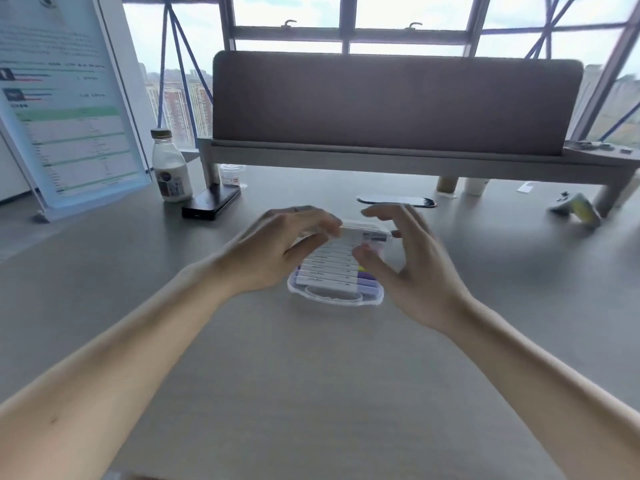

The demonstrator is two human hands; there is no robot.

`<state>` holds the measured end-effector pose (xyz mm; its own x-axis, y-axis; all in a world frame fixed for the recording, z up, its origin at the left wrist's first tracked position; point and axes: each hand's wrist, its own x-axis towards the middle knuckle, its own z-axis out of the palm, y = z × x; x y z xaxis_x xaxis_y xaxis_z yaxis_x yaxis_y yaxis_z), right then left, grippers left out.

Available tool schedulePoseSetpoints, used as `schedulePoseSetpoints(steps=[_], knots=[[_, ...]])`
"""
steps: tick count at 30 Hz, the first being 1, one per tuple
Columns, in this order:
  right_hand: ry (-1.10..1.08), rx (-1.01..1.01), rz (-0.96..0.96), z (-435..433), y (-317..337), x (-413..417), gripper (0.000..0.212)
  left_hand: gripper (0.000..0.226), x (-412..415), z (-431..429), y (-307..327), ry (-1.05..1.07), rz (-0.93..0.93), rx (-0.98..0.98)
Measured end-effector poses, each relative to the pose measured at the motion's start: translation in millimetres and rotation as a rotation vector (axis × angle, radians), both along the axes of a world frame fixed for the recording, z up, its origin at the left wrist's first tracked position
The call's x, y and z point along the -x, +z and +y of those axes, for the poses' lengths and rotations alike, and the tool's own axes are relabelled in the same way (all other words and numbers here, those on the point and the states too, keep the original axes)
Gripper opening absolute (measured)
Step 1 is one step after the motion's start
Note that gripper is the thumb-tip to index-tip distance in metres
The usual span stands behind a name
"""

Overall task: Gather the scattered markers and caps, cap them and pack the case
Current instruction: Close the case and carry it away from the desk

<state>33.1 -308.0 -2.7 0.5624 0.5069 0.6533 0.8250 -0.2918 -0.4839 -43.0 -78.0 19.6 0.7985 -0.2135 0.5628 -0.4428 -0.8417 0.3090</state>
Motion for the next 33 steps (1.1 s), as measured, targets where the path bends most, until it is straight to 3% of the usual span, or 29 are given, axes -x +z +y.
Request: schedulePoseSetpoints(steps=[5,9,15,26,33], knots=[[0.021,0.102,-0.116,8.6,-26.5,-6.1,0.016,0.015,0.1,2.6,-33.2,0.001,0.033,-0.031],[0.024,0.141,-0.111,6.4,-35.0,-14.4,0.015,0.007,-0.5,0.8,-47.7,0.045,0.062,0.071],[0.036,0.283,-0.085,2.7,-41.8,-17.4,0.016,0.005,-4.9,-3.4,-58.0,0.075,0.105,0.047],[0.047,0.304,-0.085,2.9,-45.7,-16.8,0.023,0.004,-3.1,-7.5,-58.1,0.111,0.156,0.045],[0.032,0.329,-0.082,2.5,-45.5,-16.3,0.012,0.003,-1.4,-9.9,-60.1,0.106,0.168,0.041]])
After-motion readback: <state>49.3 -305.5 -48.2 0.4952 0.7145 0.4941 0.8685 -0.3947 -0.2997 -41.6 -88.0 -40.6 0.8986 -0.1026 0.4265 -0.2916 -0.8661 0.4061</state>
